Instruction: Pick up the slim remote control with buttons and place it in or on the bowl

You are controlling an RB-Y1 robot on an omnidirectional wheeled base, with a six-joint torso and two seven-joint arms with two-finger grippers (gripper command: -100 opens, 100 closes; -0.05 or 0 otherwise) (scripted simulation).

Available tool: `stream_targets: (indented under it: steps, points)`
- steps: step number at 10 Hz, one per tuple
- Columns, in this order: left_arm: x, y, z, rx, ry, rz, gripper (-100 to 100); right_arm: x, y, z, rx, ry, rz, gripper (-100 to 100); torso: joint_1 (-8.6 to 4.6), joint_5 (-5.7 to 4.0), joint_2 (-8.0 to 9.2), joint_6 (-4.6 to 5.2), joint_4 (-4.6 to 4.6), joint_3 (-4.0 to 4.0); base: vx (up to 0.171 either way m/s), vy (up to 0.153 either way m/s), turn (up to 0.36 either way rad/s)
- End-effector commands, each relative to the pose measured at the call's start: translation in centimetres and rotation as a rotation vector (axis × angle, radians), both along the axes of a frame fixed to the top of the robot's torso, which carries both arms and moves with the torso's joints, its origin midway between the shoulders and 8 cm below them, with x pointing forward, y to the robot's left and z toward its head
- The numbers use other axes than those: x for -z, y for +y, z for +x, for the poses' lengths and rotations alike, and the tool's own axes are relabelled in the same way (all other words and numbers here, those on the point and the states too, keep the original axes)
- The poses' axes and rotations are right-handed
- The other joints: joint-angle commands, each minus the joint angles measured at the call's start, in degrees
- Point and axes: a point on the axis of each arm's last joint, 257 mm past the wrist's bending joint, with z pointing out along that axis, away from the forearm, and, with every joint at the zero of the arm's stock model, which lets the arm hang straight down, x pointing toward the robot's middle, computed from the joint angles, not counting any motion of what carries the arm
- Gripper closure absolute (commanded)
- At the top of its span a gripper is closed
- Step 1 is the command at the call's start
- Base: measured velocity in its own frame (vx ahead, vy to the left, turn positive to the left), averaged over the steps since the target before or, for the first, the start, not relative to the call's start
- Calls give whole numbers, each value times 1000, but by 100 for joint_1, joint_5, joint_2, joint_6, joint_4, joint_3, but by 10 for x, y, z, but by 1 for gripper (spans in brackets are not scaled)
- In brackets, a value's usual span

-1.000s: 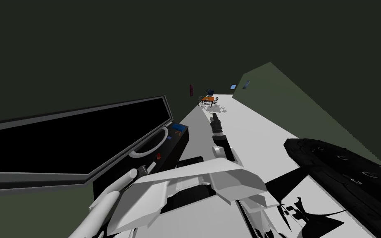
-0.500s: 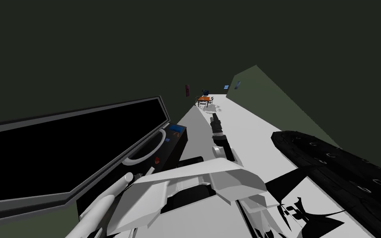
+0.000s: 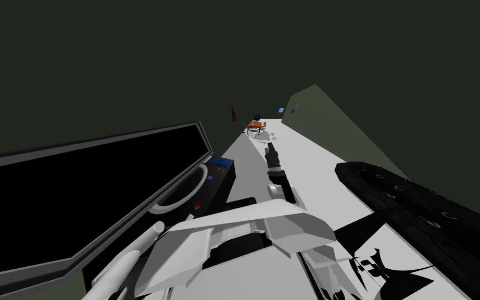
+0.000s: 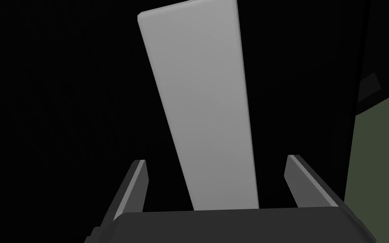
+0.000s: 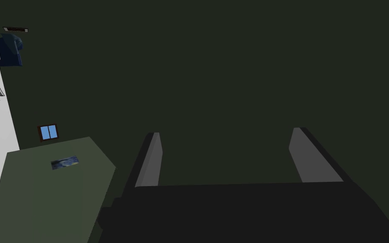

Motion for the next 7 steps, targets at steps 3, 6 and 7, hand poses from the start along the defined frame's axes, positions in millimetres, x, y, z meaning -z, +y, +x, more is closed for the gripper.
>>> stream_targets:
  steps: [3,6,7]
  points:
    - [15,-16,-2,4,-3,1,-100,0,0,0,0,0,0,0,-4,0,3,1,0,1,-3,9,-10]
    - [18,-19,-3,6,-4,1,100,0,0,0,0,0,0,0,-7,-2,5,0,1,3,-5,5,-15]
    - [17,-18,-1,6,-7,4,100,0,0,0,0,0,0,0,-12,3,7,-3,-3,2,0,0,0]
